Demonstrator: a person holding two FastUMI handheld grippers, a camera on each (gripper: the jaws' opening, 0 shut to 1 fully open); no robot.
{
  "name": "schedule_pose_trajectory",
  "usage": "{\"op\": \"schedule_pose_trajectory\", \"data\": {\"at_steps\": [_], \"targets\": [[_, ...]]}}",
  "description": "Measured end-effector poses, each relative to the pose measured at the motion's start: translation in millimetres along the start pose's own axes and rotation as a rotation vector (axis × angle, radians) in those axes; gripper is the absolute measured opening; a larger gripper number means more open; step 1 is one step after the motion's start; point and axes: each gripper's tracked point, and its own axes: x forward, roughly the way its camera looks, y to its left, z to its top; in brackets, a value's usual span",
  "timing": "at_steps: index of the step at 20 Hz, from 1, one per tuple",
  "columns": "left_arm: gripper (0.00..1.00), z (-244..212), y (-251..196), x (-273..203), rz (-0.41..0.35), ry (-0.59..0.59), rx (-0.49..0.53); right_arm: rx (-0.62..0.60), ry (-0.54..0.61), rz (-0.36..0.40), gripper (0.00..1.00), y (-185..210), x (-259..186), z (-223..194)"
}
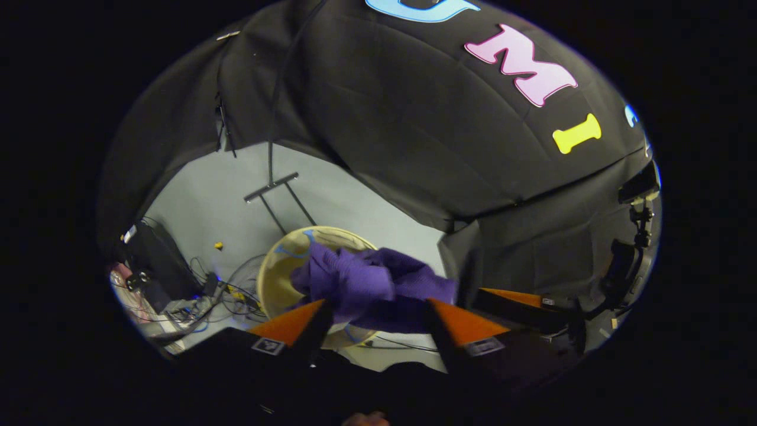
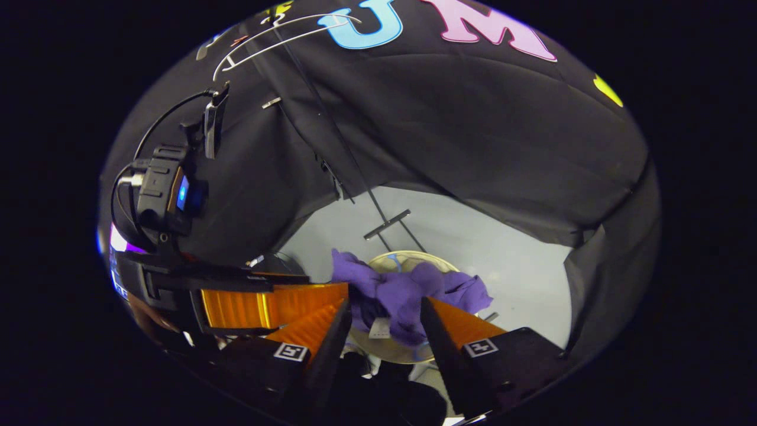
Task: Grasp the clothes on the hanger with both hands and then place them into the laundry hamper below.
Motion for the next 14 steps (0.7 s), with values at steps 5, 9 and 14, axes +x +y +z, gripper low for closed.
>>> {"op": "schedule_pose_trajectory", "data": {"at_steps": [5,9,14], "targets": [[0.96,14.3,2.7,-27.2,0.0,-0.025,-0.006,-0.008,0.005,-0.019,0.99,-14.4,6.4,-7.9],[0.95,19.4,-15.8,-41.7,-0.097,-0.053,-0.048,0.013,-0.024,-0.012,0.99,-11.4,-11.4,1.0],[0.96,42.7,-36.7,-72.3,-0.167,-0.175,0.045,0.004,-0.168,0.027,0.99,11.4,-35.9,42.0]]}}
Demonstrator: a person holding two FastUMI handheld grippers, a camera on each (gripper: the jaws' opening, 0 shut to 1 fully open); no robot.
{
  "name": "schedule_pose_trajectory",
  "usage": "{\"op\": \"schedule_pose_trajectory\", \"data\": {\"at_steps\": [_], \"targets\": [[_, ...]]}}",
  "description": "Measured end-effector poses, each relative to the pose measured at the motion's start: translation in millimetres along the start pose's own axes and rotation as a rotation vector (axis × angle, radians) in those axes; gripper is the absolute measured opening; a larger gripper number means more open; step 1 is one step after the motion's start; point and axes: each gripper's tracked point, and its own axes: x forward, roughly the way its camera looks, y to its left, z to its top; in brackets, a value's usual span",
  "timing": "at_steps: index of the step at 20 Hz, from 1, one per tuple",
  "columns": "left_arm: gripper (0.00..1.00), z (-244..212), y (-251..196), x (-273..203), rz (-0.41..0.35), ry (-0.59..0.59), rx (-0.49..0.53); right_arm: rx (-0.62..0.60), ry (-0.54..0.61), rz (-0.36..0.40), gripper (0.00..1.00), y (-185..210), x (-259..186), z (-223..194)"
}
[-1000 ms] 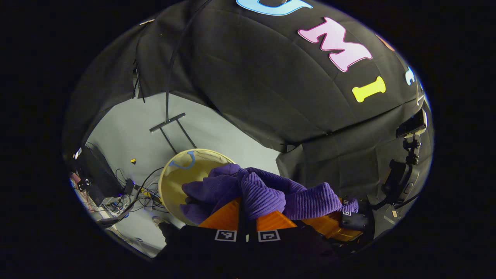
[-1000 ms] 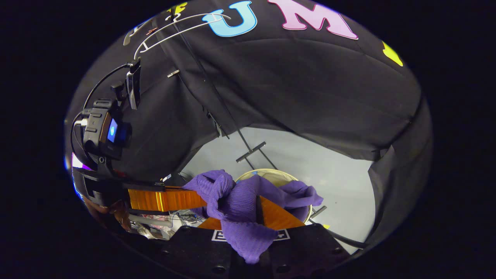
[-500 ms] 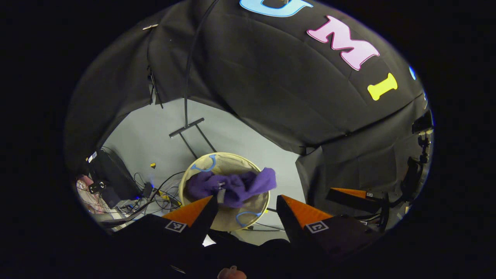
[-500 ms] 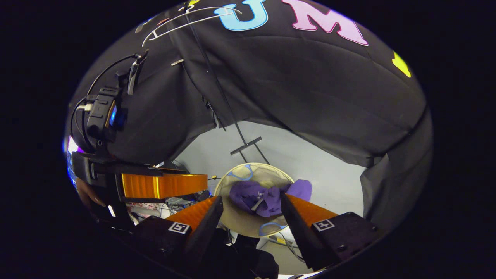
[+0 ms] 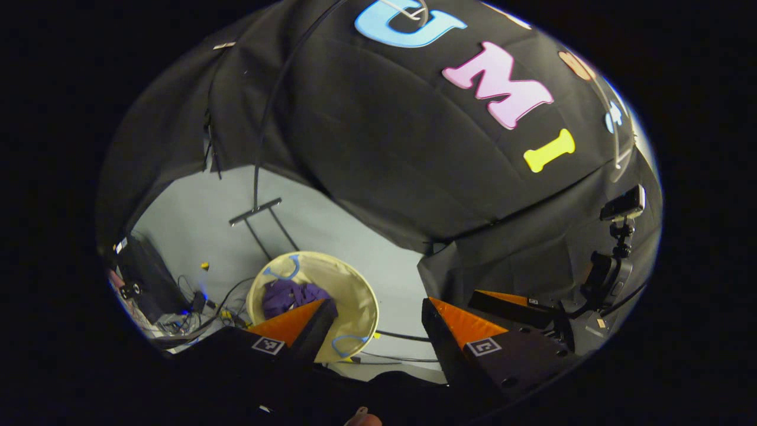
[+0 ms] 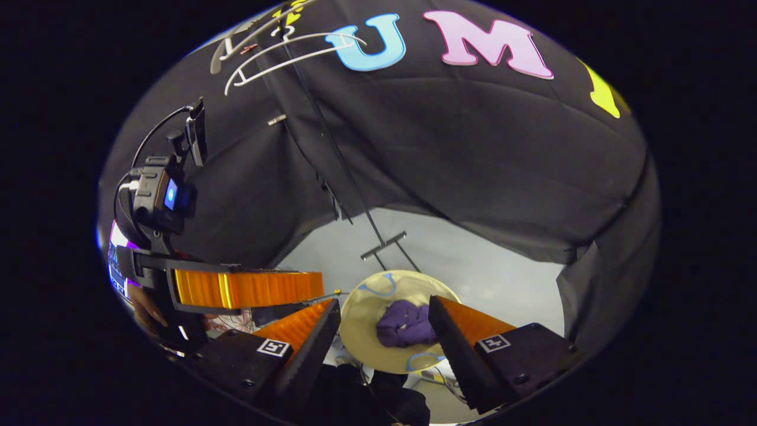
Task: Grasp the clothes on the hanger with both hands and then place them into the laundry hamper below.
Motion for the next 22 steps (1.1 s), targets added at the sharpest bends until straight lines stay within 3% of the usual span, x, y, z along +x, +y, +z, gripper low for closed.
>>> {"op": "schedule_pose_trajectory", "data": {"at_steps": [3,7,9,11,15,18,20,22], "targets": [[0.96,27.0,-20.5,-17.5,-0.054,-0.123,0.082,-0.042,-0.114,-0.025,0.98,9.7,-16.7,32.7],[0.95,71.1,-48.3,-74.7,-0.148,-0.314,0.182,-0.046,-0.287,-0.062,0.99,33.8,-56.2,77.3],[0.92,93.0,-53.7,-104.8,-0.159,-0.404,0.252,-0.037,-0.394,-0.08,0.98,52.4,-78.8,100.3],[0.95,107.2,-58.3,-136.6,-0.174,-0.48,0.329,-0.05,-0.487,-0.117,0.99,69.6,-102.3,113.4],[0.95,121.7,-71.0,-207.4,-0.199,-0.622,0.47,-0.062,-0.665,-0.169,0.98,116.9,-156.6,139.5],[0.98,121.0,-76.8,-253.5,-0.236,-0.718,0.512,-0.092,-0.791,-0.222,0.98,138.5,-206.8,150.2],[0.92,118.4,-73.0,-286.9,-0.251,-0.773,0.543,-0.089,-0.874,-0.25,0.98,158.2,-232.6,152.0],[0.95,108.9,-70.1,-302.3,-0.248,-0.845,0.568,-0.074,-0.949,-0.27,0.92,172.7,-252.7,150.7]]}}
